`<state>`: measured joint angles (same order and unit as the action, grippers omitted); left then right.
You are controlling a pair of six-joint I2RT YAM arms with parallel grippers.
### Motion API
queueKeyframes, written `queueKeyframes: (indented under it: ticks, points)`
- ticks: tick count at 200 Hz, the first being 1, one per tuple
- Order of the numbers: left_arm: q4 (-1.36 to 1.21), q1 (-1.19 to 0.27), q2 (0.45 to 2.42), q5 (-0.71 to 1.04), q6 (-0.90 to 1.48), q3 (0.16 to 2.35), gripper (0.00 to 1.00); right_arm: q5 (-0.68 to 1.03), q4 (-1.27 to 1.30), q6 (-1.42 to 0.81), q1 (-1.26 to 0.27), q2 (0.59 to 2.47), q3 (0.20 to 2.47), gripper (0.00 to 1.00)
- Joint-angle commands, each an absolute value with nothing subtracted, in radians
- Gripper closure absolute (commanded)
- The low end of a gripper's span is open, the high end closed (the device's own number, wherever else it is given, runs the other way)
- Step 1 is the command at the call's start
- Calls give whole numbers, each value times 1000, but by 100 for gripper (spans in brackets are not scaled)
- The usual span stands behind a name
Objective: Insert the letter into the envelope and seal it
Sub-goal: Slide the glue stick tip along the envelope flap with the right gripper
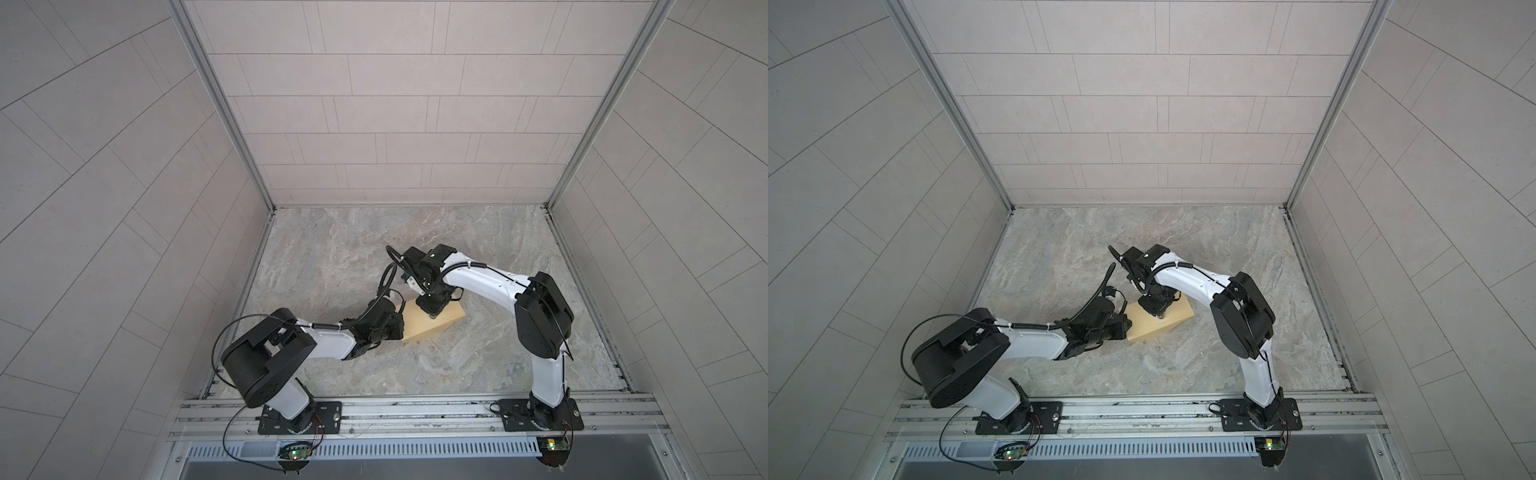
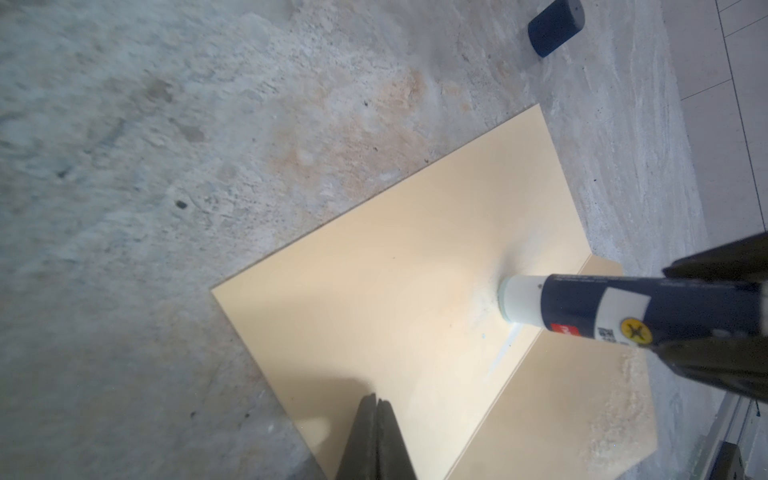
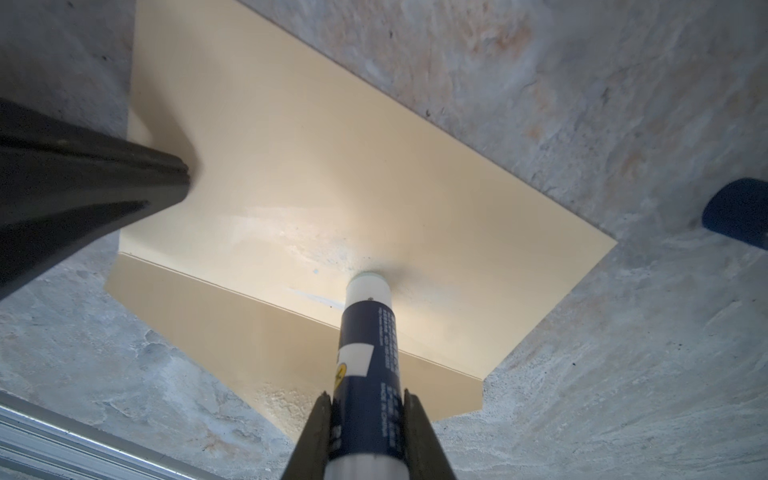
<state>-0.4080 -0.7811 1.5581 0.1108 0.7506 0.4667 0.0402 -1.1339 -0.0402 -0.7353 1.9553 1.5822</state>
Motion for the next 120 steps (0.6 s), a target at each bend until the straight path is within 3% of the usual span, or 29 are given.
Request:
queueKeyframes:
  ticks: [1,120]
  points:
    - [-326,-778,1591,98,738,451,100,-53,-1187,-28,-701,1958,1537,100]
    - [-327,-778,1591,100,738,451,100,-60,-1178,-20,-646,1952,1545,100]
